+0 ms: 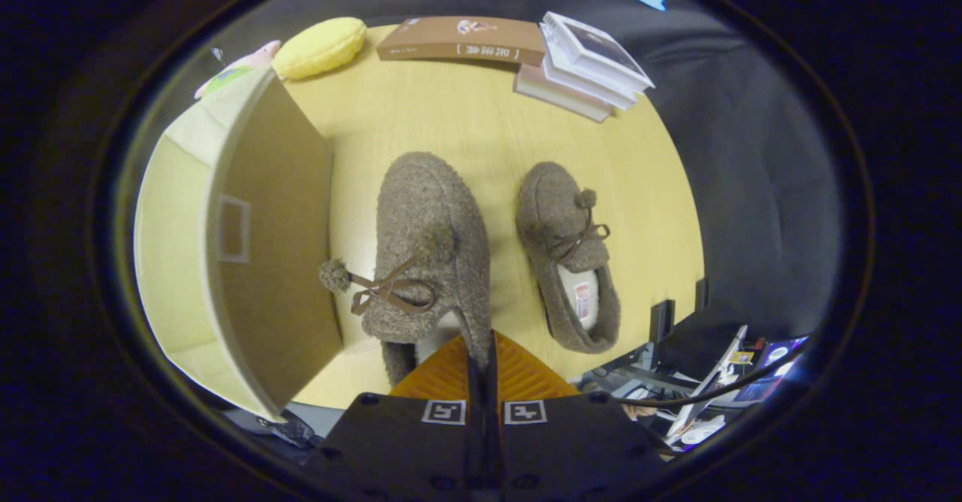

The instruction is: Open the storage box then place both shoes into the box .Put the left shoe in first, then the right shoe, with the right side of both shoes facing outward in a uniform manner.

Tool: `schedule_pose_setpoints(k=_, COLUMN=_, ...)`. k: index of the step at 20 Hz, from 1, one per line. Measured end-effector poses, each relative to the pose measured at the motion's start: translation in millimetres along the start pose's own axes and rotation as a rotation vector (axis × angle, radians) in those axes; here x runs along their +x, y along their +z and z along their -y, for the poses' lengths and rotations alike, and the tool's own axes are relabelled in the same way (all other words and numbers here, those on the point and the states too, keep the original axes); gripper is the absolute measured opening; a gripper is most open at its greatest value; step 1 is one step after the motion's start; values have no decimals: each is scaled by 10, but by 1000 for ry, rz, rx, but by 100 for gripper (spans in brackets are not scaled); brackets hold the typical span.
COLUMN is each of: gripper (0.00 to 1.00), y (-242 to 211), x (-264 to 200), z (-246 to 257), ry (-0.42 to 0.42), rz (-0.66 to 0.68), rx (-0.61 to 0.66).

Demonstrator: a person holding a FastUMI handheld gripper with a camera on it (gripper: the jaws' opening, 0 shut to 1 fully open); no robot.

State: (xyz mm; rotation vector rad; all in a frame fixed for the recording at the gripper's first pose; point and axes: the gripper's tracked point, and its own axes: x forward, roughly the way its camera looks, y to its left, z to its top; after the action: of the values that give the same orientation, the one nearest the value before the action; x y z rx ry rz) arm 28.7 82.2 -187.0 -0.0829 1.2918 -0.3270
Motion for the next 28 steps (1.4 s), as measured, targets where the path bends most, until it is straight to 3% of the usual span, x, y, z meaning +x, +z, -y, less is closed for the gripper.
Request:
schedule_pose_setpoints(k=8, gripper=5, y=79, x=-952, z=-42, ry=-153, rz=-49, rx=50)
schedule_pose_setpoints(k=15, gripper=5, y=516, x=-1543, z=-702, ry=-65, rz=5, rx=74)
schedule_pose_setpoints(k=19, gripper=5, y=562, x=-1460, z=-1311, ry=-2, rz=-9, rx=40)
schedule_pose_setpoints(k=28, gripper=5, y=389, x=-717, z=-2203, ry=81, rz=-94, rx=-77)
